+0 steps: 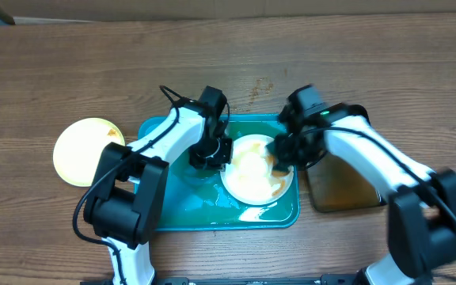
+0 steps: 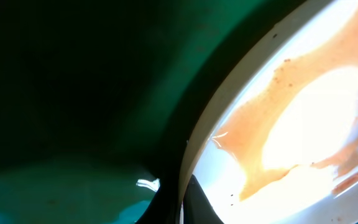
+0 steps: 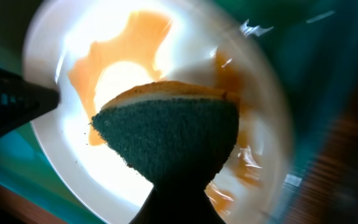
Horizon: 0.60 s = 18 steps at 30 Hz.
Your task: Clean dirty plates on tray and stack at the side
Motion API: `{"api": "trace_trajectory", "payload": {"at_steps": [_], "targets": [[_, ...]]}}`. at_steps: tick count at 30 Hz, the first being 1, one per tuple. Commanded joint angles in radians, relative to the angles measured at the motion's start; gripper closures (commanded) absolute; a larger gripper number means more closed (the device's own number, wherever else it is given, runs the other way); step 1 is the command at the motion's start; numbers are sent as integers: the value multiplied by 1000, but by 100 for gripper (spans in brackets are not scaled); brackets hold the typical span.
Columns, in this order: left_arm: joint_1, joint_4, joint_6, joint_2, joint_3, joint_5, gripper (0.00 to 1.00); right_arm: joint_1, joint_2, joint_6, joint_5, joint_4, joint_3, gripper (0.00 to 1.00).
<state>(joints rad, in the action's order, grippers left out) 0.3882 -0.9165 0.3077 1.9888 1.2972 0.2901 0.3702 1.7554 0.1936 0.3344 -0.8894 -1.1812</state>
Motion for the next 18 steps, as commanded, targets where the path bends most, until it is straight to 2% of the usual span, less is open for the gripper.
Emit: {"api": "trace_trajectory", "payload": {"at_steps": [1,5,12,18], "targets": [[-40,-2,-12,-74,-18,-130,96,-79,-148,-12,-81,-19,-58,96],[-48,-10,-12,-173,-18,-230,96,-193,-187,-12,-161,-69,-58,96],[-30,-48,-11,-362,-18,-498,96,-339,-181,-13,-170,-74,-12,96],[21,-76,-11,-475,-18,-838,96,-360,-180,-20,-177,-41,27,95]]}}
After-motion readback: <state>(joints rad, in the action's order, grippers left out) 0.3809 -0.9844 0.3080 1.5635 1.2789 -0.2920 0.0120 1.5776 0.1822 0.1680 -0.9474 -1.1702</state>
